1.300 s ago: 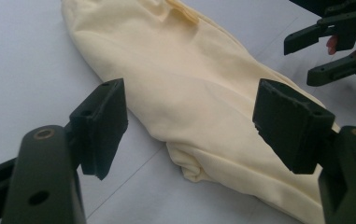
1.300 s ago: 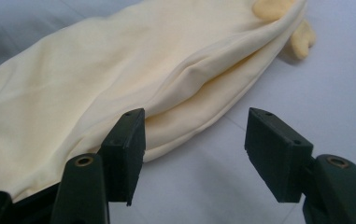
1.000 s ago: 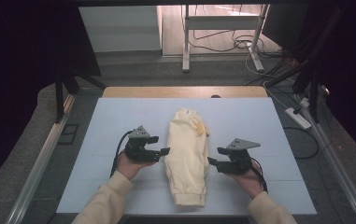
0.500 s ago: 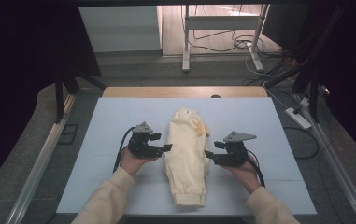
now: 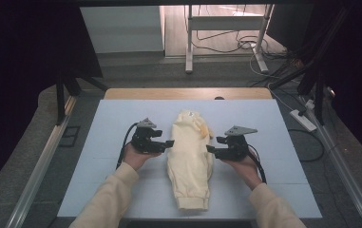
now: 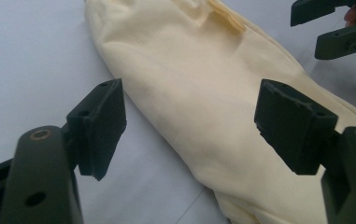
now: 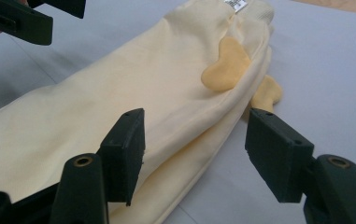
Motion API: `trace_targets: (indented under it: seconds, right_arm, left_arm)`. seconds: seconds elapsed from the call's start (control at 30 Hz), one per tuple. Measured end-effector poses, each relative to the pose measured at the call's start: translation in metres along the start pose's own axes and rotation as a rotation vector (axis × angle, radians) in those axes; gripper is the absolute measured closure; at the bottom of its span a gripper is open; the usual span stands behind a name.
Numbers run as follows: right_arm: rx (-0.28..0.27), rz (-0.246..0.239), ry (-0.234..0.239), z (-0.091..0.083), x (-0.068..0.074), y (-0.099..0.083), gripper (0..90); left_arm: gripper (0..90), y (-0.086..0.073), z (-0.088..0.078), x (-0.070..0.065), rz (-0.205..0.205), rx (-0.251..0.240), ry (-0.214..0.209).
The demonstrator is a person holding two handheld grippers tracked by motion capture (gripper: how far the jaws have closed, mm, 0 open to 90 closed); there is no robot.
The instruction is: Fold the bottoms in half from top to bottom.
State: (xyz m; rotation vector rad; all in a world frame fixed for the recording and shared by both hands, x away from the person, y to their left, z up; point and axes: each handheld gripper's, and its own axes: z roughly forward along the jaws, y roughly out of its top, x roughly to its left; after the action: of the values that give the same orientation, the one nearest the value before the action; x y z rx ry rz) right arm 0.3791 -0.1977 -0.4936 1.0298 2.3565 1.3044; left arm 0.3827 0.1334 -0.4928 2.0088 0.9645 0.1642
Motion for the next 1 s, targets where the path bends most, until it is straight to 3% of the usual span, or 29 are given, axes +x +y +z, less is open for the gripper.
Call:
trace_targets:
  seconds: [0.27,0.43,0.53,0.73,1.0]
  right_arm:
    - [0.026,0.000,-0.003,0.017,-0.010,0.009,38.1]
    - [0.030,0.023,-0.016,0.028,-0.021,0.017,38.1]
    - [0.034,0.029,-0.018,0.033,-0.025,0.022,38.0]
    - [0.027,0.038,-0.020,0.041,-0.025,0.032,37.4]
    - [0.049,0.011,-0.052,0.059,-0.023,0.041,37.1]
  left_arm:
    - [25.5,0.010,0.008,0.012,-0.014,0.009,0.001]
    - [25.5,0.017,0.015,0.019,-0.018,0.016,0.012]
    - [25.4,0.018,0.019,0.023,-0.041,0.012,0.002]
    - [25.4,0.023,0.025,0.025,-0.039,0.016,0.008]
    - [25.4,0.027,0.032,0.032,-0.052,0.022,0.019]
